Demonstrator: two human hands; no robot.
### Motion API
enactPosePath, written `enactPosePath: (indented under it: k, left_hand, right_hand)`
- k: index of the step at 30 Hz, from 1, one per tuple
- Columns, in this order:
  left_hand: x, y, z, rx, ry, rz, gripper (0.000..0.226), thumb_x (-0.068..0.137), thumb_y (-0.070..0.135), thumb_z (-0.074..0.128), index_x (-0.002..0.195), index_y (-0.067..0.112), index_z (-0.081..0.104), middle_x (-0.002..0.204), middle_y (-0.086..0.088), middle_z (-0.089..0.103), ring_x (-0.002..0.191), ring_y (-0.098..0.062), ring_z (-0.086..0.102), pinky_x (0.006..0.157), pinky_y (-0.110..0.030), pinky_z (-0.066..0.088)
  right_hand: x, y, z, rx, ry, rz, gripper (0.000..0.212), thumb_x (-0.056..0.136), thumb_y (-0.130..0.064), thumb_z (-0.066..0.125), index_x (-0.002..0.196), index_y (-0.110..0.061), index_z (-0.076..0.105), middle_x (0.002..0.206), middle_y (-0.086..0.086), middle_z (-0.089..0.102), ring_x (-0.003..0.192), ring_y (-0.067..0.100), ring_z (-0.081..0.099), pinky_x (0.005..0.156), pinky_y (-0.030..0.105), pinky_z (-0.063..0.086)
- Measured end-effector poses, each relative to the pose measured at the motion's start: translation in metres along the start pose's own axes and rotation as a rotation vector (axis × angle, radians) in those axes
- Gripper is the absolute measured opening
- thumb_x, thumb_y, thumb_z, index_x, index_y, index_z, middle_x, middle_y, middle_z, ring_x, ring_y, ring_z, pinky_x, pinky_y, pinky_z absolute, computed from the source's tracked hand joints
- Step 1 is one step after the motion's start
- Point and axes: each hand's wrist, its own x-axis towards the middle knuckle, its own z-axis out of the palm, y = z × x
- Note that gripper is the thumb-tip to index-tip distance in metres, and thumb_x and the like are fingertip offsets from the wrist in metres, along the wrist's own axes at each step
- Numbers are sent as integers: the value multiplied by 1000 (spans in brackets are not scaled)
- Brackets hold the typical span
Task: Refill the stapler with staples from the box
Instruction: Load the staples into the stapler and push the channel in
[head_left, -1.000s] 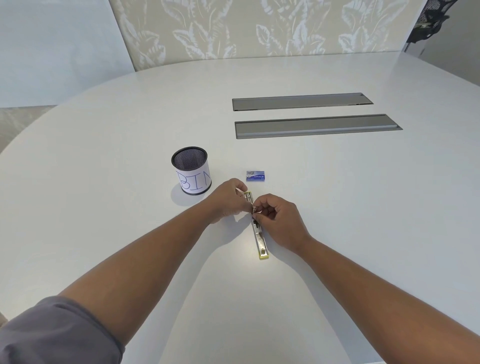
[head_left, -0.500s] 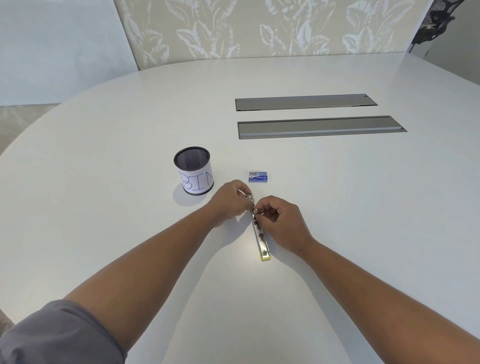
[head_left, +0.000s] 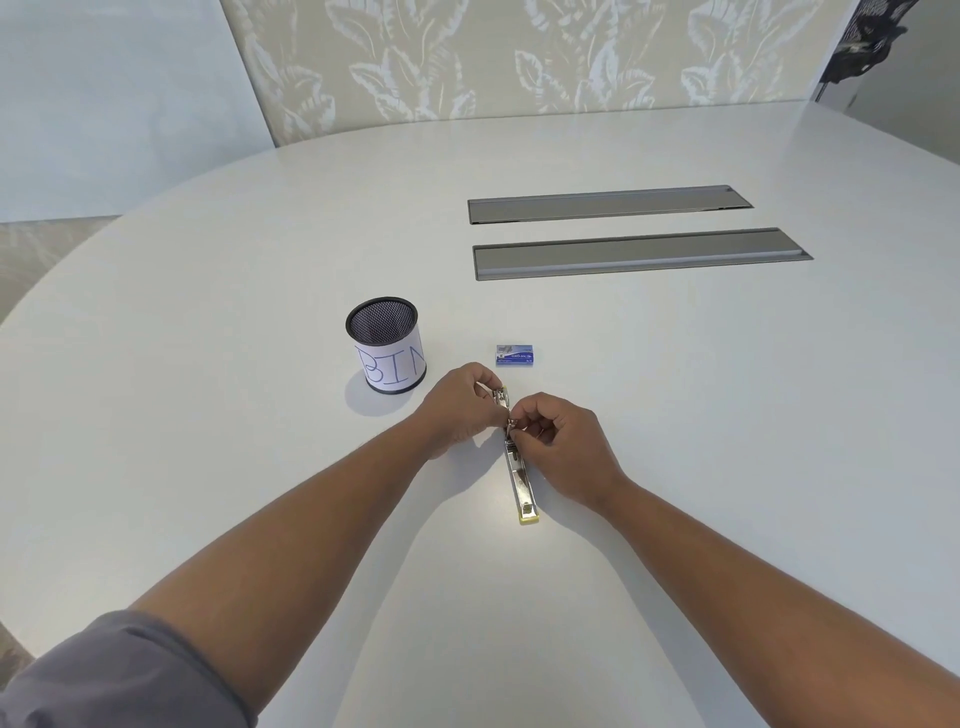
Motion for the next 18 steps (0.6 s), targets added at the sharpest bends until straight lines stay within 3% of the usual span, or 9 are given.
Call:
enactPosePath:
  k: [6, 10, 18]
  left_hand:
    - [0, -1, 2, -11, 36, -9, 30, 68, 16, 69, 97, 23, 64, 81, -2, 64, 70, -15, 57, 66, -30, 46]
    - [1, -1, 3, -15, 52, -10, 31, 64, 22, 64, 95, 23, 65, 81, -2, 63, 71, -18, 57, 67, -32, 48]
    - [6, 0, 4, -27, 97, -38, 14, 79, 12, 68, 92, 15, 66, 74, -2, 65, 63, -21, 59, 60, -31, 50]
  right_hand:
    - [-1, -1, 0, 10, -8, 1, 21, 83, -4, 69, 87, -24, 71, 77, -13, 68, 68, 7, 59, 69, 25, 51]
    - [-1, -3, -1, 15, -15, 2, 21, 83, -1, 69, 87, -22, 71, 75, -15, 66, 66, 6, 57, 68, 20, 49]
    - [-1, -5, -1, 3, -13, -5, 21, 82, 0, 69, 86, -20, 70, 73, -19, 65, 65, 4, 55, 68, 18, 47]
